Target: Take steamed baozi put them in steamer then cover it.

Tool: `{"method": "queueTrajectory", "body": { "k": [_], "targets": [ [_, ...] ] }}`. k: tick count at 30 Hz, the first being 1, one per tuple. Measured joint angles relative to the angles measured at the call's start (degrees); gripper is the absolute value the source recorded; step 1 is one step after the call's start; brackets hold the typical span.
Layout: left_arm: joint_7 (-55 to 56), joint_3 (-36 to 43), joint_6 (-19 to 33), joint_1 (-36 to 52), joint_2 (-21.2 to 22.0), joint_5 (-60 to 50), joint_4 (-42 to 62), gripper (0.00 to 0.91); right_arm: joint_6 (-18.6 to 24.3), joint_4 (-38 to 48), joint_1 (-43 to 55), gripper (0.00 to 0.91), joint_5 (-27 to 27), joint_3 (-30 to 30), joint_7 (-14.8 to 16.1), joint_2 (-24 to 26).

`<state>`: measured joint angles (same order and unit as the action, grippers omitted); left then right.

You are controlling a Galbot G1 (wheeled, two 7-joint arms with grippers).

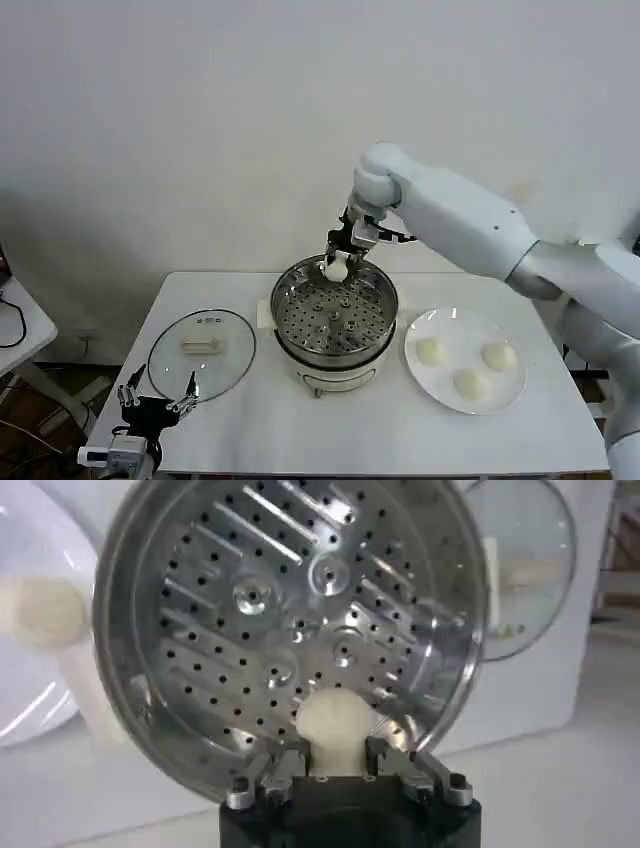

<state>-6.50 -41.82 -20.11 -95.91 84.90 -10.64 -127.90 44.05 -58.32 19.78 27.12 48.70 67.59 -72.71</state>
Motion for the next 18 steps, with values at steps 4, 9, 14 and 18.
{"method": "queueTrajectory", "body": {
  "k": [4, 9, 14, 18],
  "targets": [
    [0.0, 0.2, 0.0, 0.1, 0.2, -0.1, 0.2, 0.907, 1.0, 2.6, -1.1, 0.383, 1.4, -0.3, -0.8, -1.4],
    [0.0, 0.1, 0.0, 0.1, 0.2, -0.1, 0.5, 0.907, 1.8, 5.3, -2.3, 0.383, 2.3, -0.7, -1.6, -2.9],
    [0.3, 0.2, 0.1, 0.2, 0.2, -0.2, 0.8, 0.907, 2.3, 7.8, -3.5, 0.453, 3.3, -1.1, -2.7, -4.5],
    [0.3, 0.3, 0.1, 0.3, 0.1, -0.3, 0.9, 0.907, 2.6, 9.1, -4.3, 0.453, 4.2, -1.5, -3.3, -5.5]
  ]
}}
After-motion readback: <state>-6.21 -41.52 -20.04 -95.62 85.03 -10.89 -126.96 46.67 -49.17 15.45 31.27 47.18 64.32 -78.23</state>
